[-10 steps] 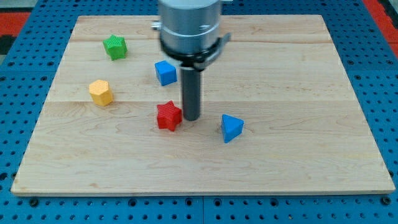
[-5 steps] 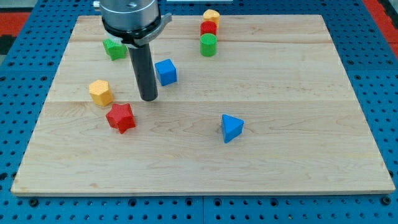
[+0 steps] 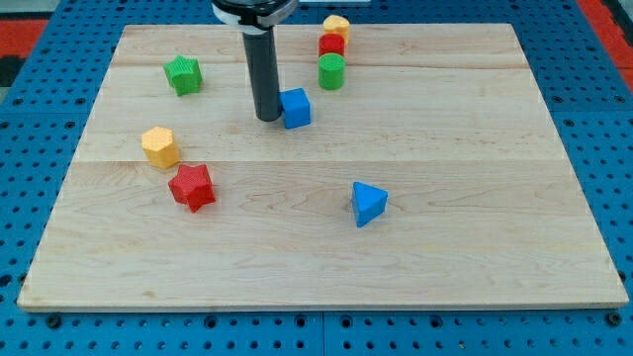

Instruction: Locate the blue cube at the bottom of the green circle

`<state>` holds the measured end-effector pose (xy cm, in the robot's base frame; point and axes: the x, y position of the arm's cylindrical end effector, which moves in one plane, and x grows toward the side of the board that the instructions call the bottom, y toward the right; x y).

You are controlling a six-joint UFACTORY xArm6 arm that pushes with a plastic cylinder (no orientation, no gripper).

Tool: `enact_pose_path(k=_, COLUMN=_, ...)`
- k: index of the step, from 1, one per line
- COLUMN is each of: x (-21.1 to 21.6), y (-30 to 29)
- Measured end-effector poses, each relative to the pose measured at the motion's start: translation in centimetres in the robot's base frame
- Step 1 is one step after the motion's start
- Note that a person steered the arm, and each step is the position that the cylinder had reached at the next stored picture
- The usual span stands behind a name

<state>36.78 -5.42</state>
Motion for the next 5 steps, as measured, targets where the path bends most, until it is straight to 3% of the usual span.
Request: enact_pose_path(k=5, x=-1.3, y=2.7)
